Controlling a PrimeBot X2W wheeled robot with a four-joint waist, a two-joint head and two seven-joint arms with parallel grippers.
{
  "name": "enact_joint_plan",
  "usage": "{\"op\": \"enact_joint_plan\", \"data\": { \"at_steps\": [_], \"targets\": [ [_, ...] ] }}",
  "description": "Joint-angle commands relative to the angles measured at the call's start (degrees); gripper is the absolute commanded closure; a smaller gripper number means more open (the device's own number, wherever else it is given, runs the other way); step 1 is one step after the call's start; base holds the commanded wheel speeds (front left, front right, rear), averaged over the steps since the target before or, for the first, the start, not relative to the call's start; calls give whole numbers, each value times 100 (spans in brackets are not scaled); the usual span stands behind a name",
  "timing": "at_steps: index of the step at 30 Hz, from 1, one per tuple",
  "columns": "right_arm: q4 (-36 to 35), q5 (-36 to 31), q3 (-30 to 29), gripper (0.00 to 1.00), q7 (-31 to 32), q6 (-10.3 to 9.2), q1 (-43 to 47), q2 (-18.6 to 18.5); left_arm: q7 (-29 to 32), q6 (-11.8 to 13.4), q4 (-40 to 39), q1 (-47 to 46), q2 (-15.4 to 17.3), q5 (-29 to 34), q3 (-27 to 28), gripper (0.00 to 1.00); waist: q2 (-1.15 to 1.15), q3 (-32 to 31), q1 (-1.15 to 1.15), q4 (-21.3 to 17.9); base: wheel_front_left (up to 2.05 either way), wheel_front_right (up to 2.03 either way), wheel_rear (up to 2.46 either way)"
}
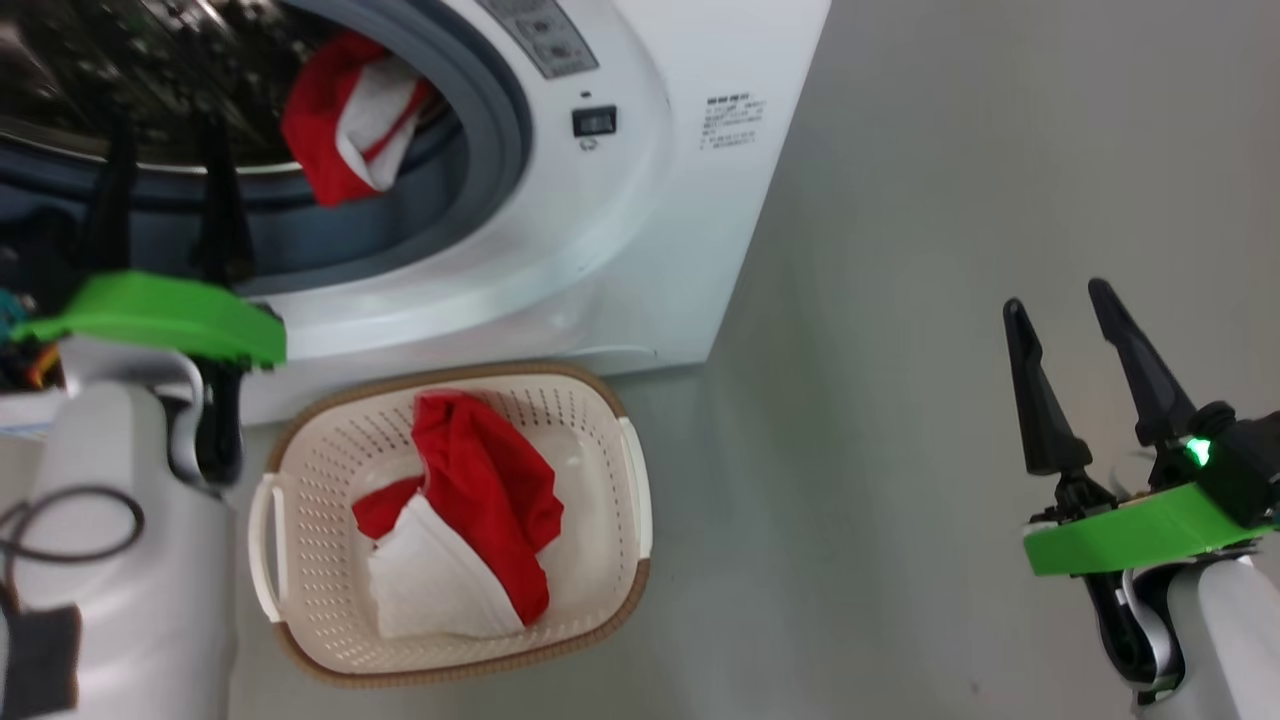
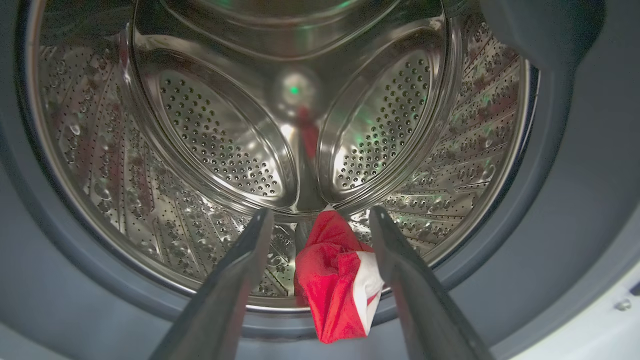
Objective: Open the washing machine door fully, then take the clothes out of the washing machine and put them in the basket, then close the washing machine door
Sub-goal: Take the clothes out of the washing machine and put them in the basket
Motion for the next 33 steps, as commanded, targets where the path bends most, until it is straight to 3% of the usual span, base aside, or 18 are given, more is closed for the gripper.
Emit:
{"op": "enact_joint_plan", "data": {
  "at_steps": [1,8,15,20,33],
  "targets": [
    [-147,51,126,0,-37,37,-133,-98,-45,-27,-18,-272,266,61,135,0,0,388,0,-134,0,0,0],
    [-110,46,287,0,-37,37,-336,-146,-45,-30,437,-978,341,-87,142,0,0,677,0,-257,0,0,0],
    [-39,101,342,0,-37,37,-393,-139,57,-31,1206,-1463,409,-630,-661,0,0,764,0,-298,0,0,0],
    [-16,121,379,0,-37,37,-421,-122,413,-31,1681,-1660,649,-797,-1215,0,0,766,0,-329,0,0,0],
    [-14,287,624,0,-37,37,-618,-41,866,44,2624,-2226,1071,-909,-1660,0,0,964,0,-588,0,0,0]
  ]
}}
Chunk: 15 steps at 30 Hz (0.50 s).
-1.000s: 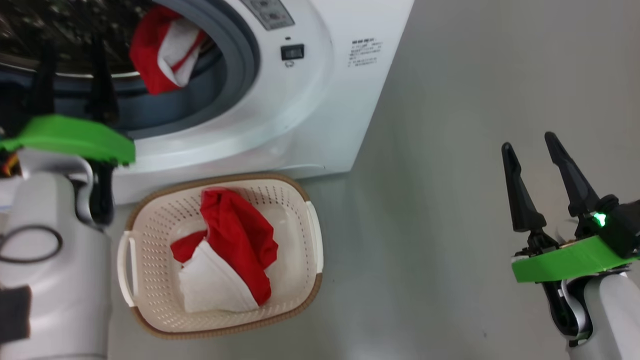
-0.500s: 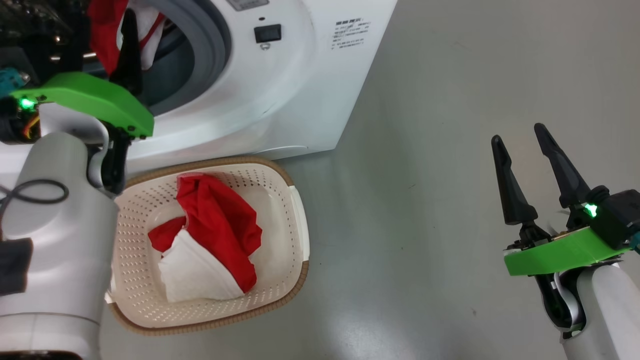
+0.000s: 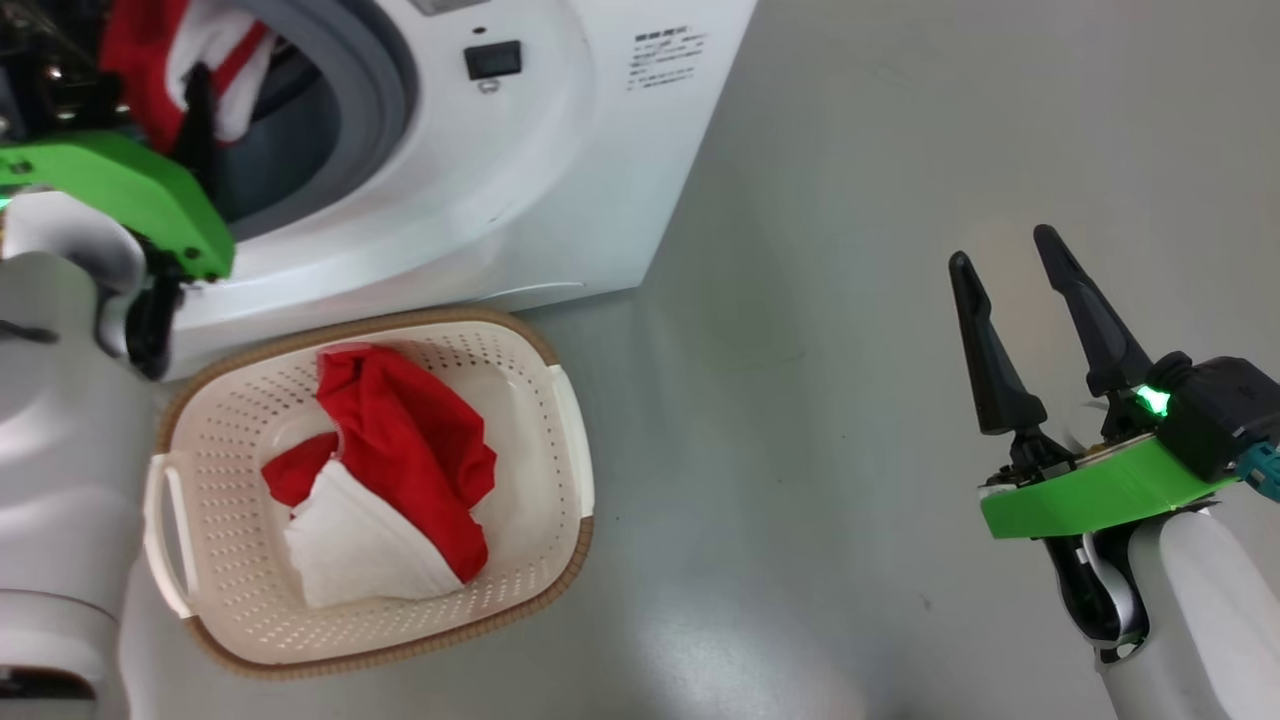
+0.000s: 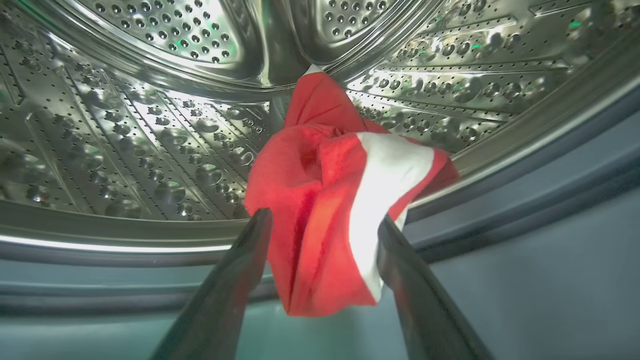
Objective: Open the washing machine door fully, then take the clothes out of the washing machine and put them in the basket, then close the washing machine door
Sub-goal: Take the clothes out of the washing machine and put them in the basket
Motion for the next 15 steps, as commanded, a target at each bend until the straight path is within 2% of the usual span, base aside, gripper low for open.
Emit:
{"op": "enact_joint_plan", "data": {
  "at_steps": [1,4,9,13,14,15],
  "targets": [
    [-110,65,120,0,-36,37,5,-17,22,63,-35,-128,301,48,52,0,0,58,0,-74,0,0,0],
    [-104,94,125,0,-36,37,-12,-7,71,148,170,-241,365,89,6,0,0,108,0,-153,0,0,0],
    [-101,101,140,0,-36,37,-23,-1,70,548,405,-400,419,219,-95,0,0,179,0,-224,0,0,0],
    [-92,106,147,0,-36,37,-47,10,141,698,527,-455,446,227,-123,1,0,205,0,-253,0,0,0],
    [-88,106,144,0,-36,37,-50,11,147,734,548,-460,450,240,-140,38,0,206,0,-253,0,0,0],
    [-85,105,138,0,-36,37,-52,11,148,772,566,-464,449,235,-142,54,0,207,0,-248,0,0,0]
  ]
}}
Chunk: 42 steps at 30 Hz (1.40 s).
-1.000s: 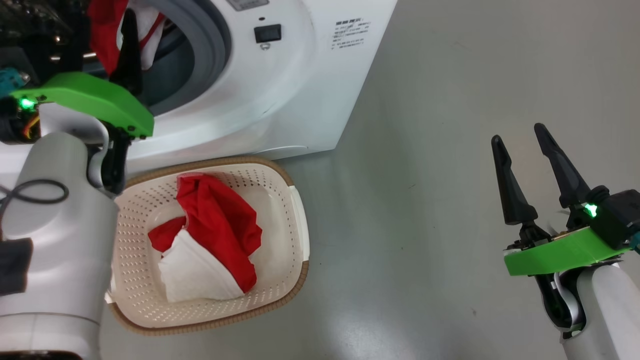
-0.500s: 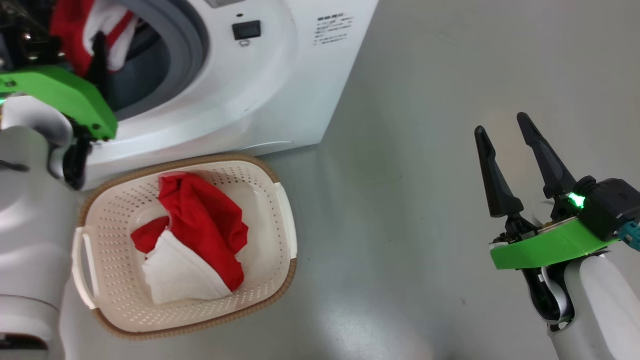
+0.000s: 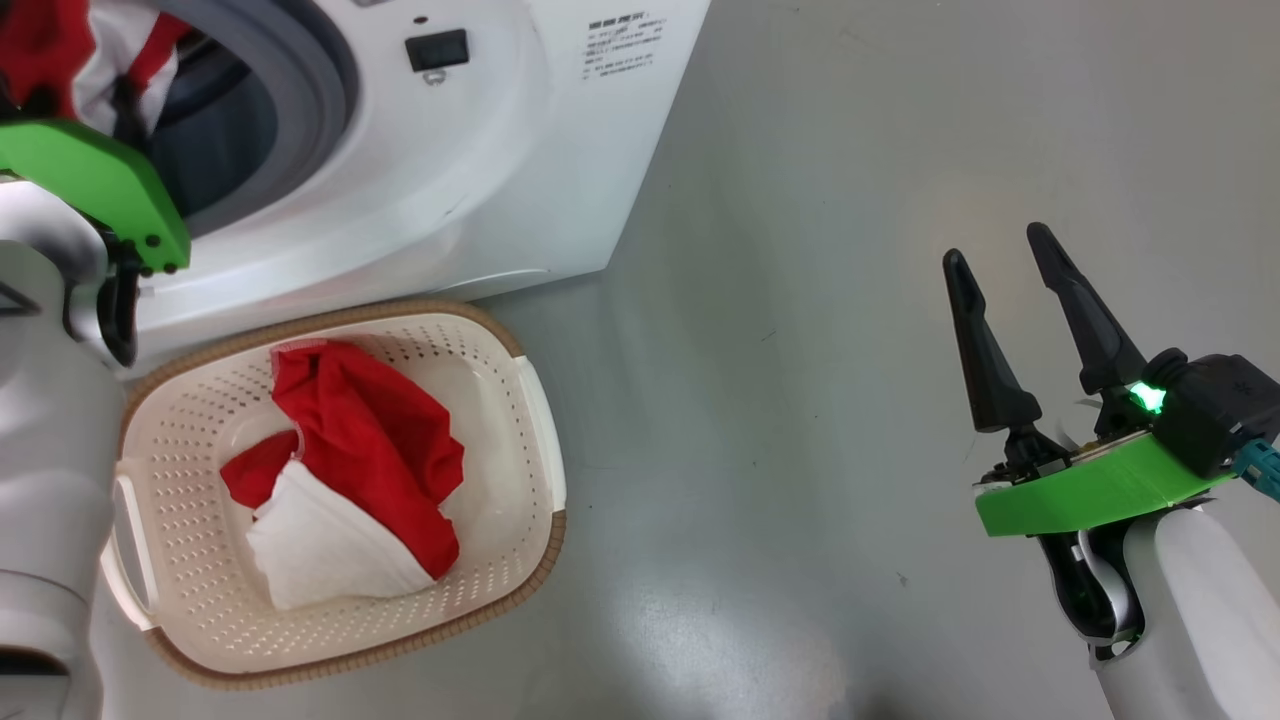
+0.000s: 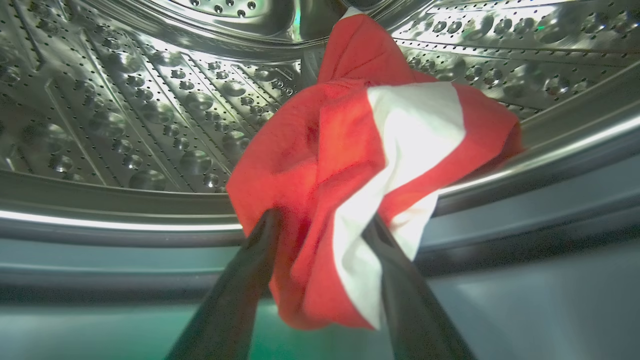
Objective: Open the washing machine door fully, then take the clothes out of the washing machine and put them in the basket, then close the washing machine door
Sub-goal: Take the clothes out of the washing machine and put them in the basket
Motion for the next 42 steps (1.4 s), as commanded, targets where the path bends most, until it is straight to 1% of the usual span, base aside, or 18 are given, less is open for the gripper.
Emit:
{"op": "enact_joint_plan", "data": {
  "at_steps": [1,2,5,8,14,15,16,20,22,26,29,35,42],
  "targets": [
    [-106,33,83,0,-36,37,-14,-16,6,58,-62,-94,310,53,23,67,0,1,0,10,0,0,0],
    [-102,32,70,0,-36,37,-18,-12,6,69,-47,-83,313,67,0,100,0,-4,0,16,0,0,0],
    [-103,24,37,0,-36,37,-23,-2,-72,145,-15,-33,322,80,-33,100,0,-24,0,54,0,0,0],
    [-110,18,46,0,-36,37,-26,13,-323,129,-20,0,324,47,-22,100,0,-49,0,101,0,0,0],
    [-102,2,8,0,-36,37,26,36,-824,-44,-69,167,269,-107,68,100,0,-182,0,246,0,0,0],
    [-102,2,8,0,-36,37,26,36,-824,-44,-69,167,269,-107,68,100,0,-182,0,246,0,0,0],
    [-109,3,-25,0,-36,37,51,35,-936,-100,-138,264,237,-211,160,100,0,-243,0,302,0,0,0],
    [-110,-7,-65,0,-36,37,84,27,-1017,-151,-293,433,231,-325,285,100,0,-334,0,388,0,0,0],
    [-95,-16,-78,0,-36,37,107,27,-1036,-221,-440,568,215,-434,410,100,0,-411,0,439,0,0,0],
    [-56,-39,-106,0,-36,37,166,38,-1042,-261,-1113,936,241,-463,637,100,0,-584,0,529,0,0,0],
    [-35,-54,-115,0,-36,37,225,52,-1043,-236,-1765,1326,220,-382,827,100,0,-736,0,578,0,0,0],
    [-5,-79,-187,0,-36,37,377,46,-1043,-225,-2897,2121,52,-147,1172,100,0,-1074,0,700,0,0,0],
    [59,-111,-248,0,-36,37,666,60,-1044,-300,-3874,2991,-164,119,1448,100,0,-1579,0,840,0,0,0]
  ]
}}
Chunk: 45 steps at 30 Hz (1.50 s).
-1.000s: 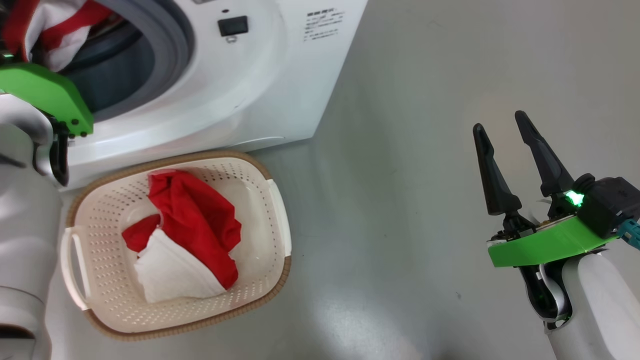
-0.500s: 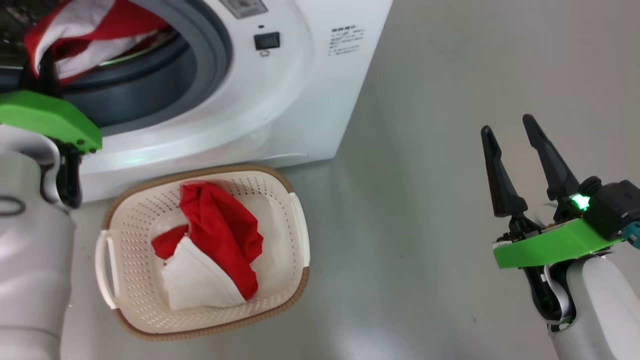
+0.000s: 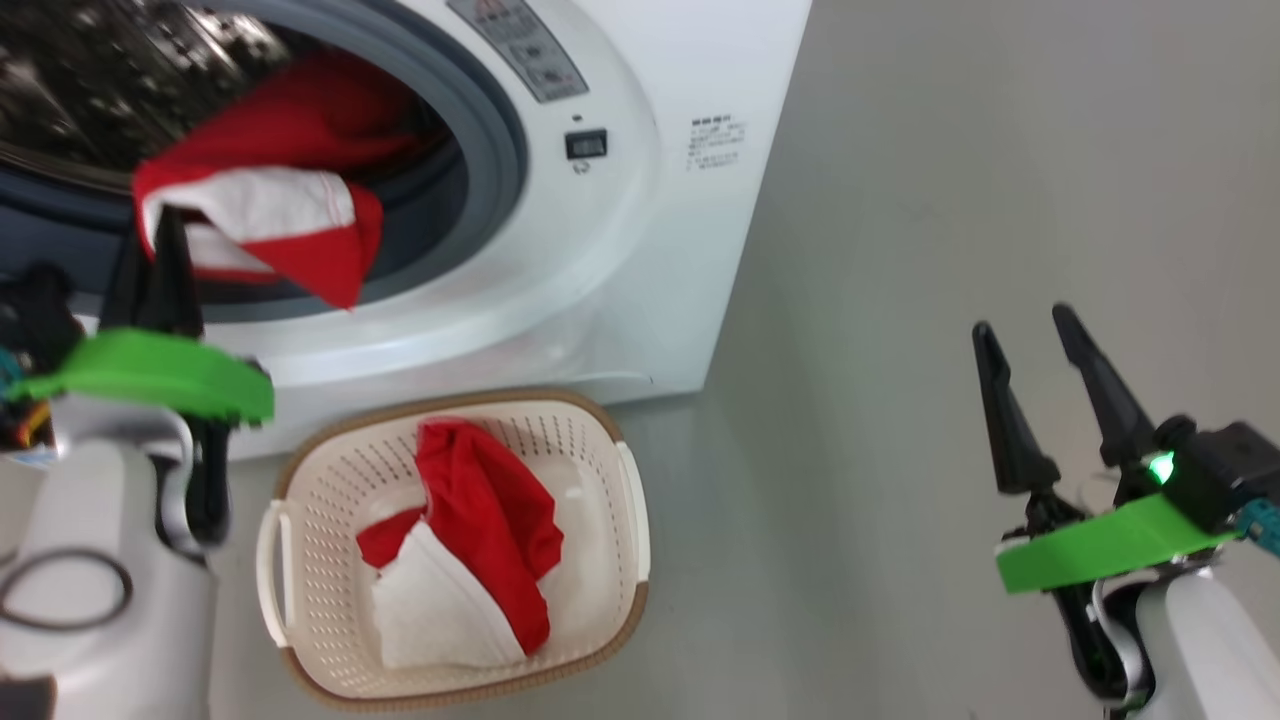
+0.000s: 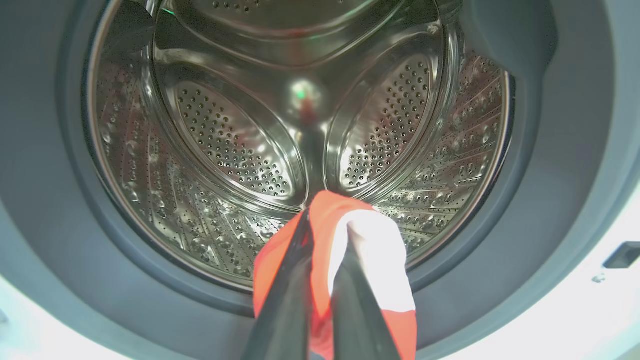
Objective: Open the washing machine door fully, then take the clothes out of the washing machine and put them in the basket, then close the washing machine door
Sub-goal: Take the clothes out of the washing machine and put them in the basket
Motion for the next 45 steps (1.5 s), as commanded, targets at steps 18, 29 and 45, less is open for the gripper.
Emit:
{"op": "enact_joint_plan", "data": {
  "at_steps": [18,29,45],
  "targets": [
    [13,-74,87,0,-36,37,750,131,-51,109,-2364,2220,-86,546,240,100,0,-1388,0,168,0,0,0],
    [-66,-78,-34,0,-36,37,933,175,456,402,-4494,3185,-231,637,44,100,0,-1454,0,229,0,0,0],
    [-16,4,24,0,-36,37,450,99,591,413,-2785,3012,-600,-46,-369,100,0,-542,0,142,0,0,0]
  ]
}}
